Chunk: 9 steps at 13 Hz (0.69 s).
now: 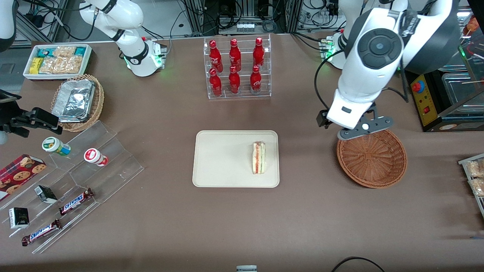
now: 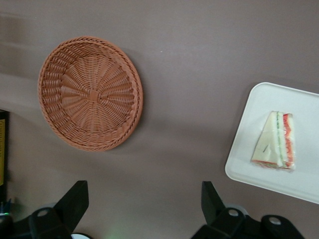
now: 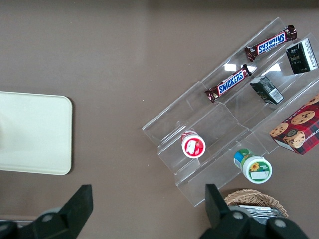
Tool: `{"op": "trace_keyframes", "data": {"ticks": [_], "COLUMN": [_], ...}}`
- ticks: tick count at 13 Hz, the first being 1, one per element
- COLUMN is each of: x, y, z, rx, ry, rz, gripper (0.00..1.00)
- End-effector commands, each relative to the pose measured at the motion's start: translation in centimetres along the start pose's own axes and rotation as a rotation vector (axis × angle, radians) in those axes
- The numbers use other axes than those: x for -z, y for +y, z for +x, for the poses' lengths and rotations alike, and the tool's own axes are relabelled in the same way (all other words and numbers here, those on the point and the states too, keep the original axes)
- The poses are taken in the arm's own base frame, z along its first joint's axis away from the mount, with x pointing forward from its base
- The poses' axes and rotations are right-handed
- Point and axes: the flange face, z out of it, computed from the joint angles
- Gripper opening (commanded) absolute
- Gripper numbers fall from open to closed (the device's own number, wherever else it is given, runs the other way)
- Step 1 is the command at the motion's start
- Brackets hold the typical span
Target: Place sandwich from basket to tray
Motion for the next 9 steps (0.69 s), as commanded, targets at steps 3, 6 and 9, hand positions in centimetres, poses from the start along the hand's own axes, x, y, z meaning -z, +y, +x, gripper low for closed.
{"op": "trace_keyframes", "data": {"ticks": [3, 6, 9], "x": [3.1, 4.9, 6.1], "y": [-6.8, -11.4, -15.4], "z": [0.0, -0.3, -0.3], "rx": [-0.077, -0.142, -0.178], "ry": [-0.022, -0.043, -0.048], "rz": [-0.032, -0.084, -0.119], "gripper": [1.00, 1.00, 1.00]}}
